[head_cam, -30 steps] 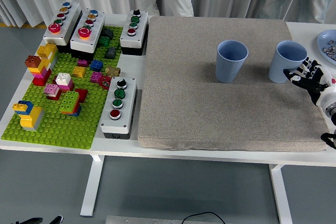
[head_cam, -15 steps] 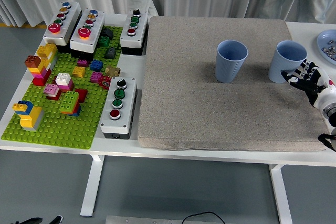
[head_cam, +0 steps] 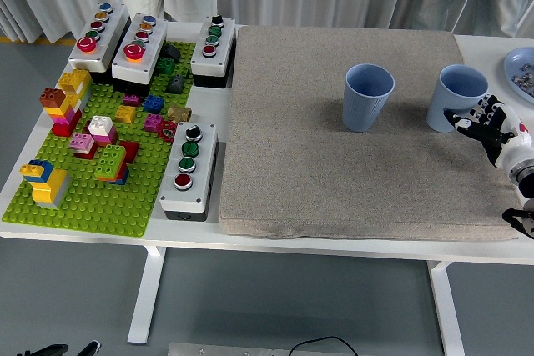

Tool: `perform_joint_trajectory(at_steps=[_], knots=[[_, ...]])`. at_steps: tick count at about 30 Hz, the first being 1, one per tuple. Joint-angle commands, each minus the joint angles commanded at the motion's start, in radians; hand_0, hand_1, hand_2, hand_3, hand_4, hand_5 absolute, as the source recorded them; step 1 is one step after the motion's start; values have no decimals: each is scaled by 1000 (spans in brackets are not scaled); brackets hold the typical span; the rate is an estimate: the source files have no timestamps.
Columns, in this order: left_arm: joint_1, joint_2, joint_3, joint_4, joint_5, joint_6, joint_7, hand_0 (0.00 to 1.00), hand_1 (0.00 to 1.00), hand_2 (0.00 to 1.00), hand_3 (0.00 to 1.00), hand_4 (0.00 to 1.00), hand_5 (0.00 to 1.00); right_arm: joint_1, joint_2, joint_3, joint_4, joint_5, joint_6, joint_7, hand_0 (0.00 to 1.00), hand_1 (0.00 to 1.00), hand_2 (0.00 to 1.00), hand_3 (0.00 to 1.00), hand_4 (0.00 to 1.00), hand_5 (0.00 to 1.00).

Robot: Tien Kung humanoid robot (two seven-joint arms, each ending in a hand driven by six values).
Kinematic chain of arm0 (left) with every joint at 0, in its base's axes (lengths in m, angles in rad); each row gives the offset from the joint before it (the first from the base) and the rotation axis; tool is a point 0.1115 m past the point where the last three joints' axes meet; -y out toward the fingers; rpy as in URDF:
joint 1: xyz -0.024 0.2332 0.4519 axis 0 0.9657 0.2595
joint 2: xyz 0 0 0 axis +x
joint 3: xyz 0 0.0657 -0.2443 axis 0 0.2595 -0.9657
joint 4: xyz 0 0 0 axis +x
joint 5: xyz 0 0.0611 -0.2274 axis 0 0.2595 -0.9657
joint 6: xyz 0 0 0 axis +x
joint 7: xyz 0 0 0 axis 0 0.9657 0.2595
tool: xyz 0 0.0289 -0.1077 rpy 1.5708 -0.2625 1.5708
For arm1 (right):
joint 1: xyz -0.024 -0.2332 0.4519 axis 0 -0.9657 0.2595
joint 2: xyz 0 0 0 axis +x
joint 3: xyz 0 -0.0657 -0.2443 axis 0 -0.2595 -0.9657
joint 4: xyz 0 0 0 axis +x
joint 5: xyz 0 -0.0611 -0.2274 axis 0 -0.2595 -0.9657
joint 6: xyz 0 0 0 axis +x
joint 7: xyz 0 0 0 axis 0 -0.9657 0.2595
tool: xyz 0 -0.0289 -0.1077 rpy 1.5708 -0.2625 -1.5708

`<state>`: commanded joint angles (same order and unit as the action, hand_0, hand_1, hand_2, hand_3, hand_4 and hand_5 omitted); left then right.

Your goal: Pick cup pour cup place

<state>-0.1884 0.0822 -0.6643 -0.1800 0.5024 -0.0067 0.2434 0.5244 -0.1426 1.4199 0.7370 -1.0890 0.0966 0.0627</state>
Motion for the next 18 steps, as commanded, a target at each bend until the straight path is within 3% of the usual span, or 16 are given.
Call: perform_joint_trajectory(at_steps=[18], knots=[[-1,2,3,0,-2,0,-1,765,808,832,667,527,908,28,12,-5,-27,-5,-2,1,882,875,965,888,779,175]])
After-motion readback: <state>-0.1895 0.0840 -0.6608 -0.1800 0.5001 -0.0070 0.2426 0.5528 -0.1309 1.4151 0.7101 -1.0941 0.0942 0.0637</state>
